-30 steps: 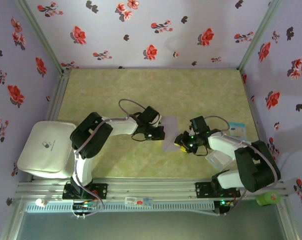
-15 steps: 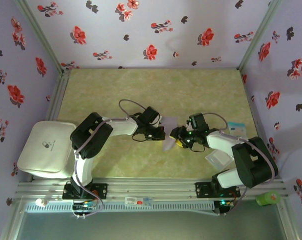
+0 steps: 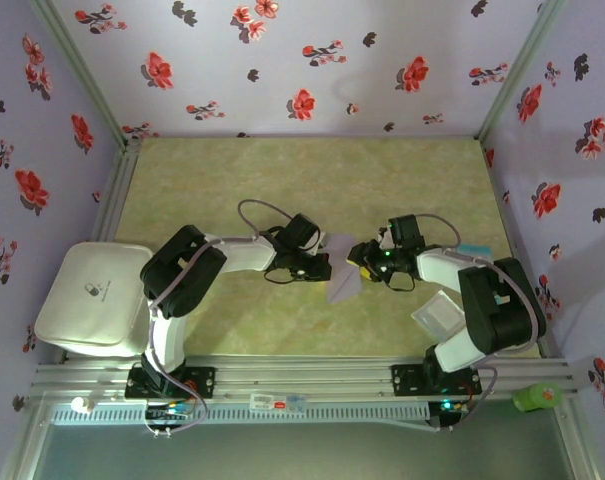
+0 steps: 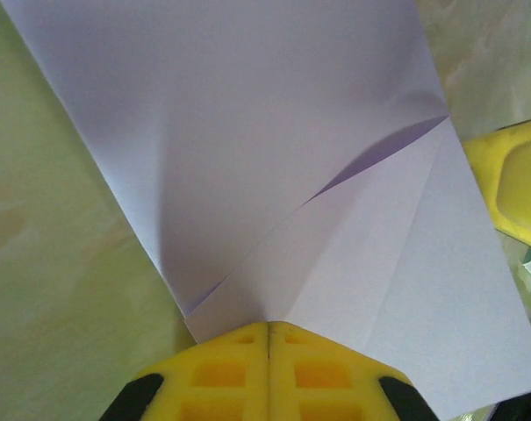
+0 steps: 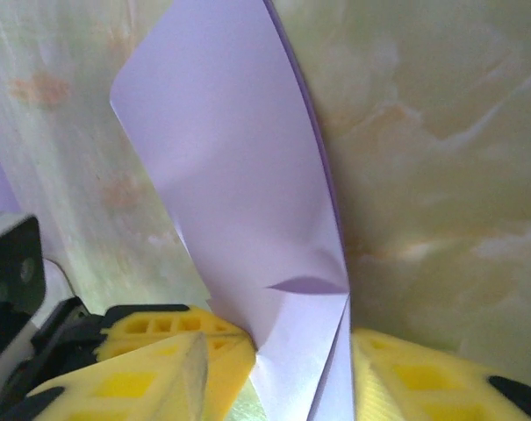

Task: Fold a paper plane with a square sheet of paper (pick it up from the middle)
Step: Turn over the paper at the center of the table.

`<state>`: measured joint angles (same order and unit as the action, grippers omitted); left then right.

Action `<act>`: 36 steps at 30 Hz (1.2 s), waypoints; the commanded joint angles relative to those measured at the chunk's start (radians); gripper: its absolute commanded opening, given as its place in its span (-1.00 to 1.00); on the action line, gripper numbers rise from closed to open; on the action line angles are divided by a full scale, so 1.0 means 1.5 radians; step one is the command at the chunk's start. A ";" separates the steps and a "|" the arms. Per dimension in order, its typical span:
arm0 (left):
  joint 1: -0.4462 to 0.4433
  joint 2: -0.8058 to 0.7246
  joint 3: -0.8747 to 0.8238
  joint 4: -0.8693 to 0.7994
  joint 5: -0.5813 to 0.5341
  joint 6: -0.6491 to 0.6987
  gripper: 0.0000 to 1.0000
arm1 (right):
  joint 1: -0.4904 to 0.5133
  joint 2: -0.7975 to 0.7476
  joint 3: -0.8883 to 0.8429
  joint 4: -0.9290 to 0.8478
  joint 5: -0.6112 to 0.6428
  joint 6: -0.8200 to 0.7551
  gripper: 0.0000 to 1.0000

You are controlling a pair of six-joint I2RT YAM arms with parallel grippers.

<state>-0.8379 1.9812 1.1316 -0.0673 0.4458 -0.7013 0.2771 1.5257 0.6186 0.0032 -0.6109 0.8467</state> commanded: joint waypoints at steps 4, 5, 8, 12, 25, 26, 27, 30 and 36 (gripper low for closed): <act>-0.013 0.007 -0.024 -0.028 -0.015 -0.011 -1.00 | -0.010 0.022 0.004 0.041 -0.043 -0.013 -0.26; -0.013 0.005 -0.025 -0.027 -0.016 -0.012 -1.00 | -0.011 0.023 0.001 0.048 -0.041 -0.011 -0.28; -0.013 0.002 -0.027 -0.027 -0.016 -0.012 -1.00 | -0.013 0.028 -0.006 0.063 -0.033 -0.004 -0.31; -0.013 0.000 -0.026 -0.025 -0.015 -0.007 -1.00 | -0.016 0.051 -0.006 0.071 -0.030 0.003 -0.38; -0.003 -0.084 -0.069 0.089 -0.014 -0.038 -0.94 | -0.018 0.062 0.001 0.078 -0.038 -0.007 -0.92; 0.001 -0.097 -0.073 0.099 -0.014 -0.042 -0.92 | -0.018 0.056 0.001 0.084 -0.050 -0.007 -0.95; 0.005 -0.117 -0.080 0.106 -0.021 -0.047 -0.91 | -0.018 0.046 0.002 0.083 -0.054 -0.009 -0.97; 0.011 -0.202 -0.129 0.142 -0.079 -0.057 -0.77 | -0.014 -0.012 0.007 0.037 -0.026 -0.043 -0.99; 0.029 -0.340 -0.204 0.166 -0.161 -0.063 -0.61 | 0.038 -0.111 0.106 -0.241 0.164 -0.198 -0.99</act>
<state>-0.8066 1.5303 0.8654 0.1349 0.2977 -0.7849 0.2939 1.4170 0.7017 -0.1291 -0.5400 0.6945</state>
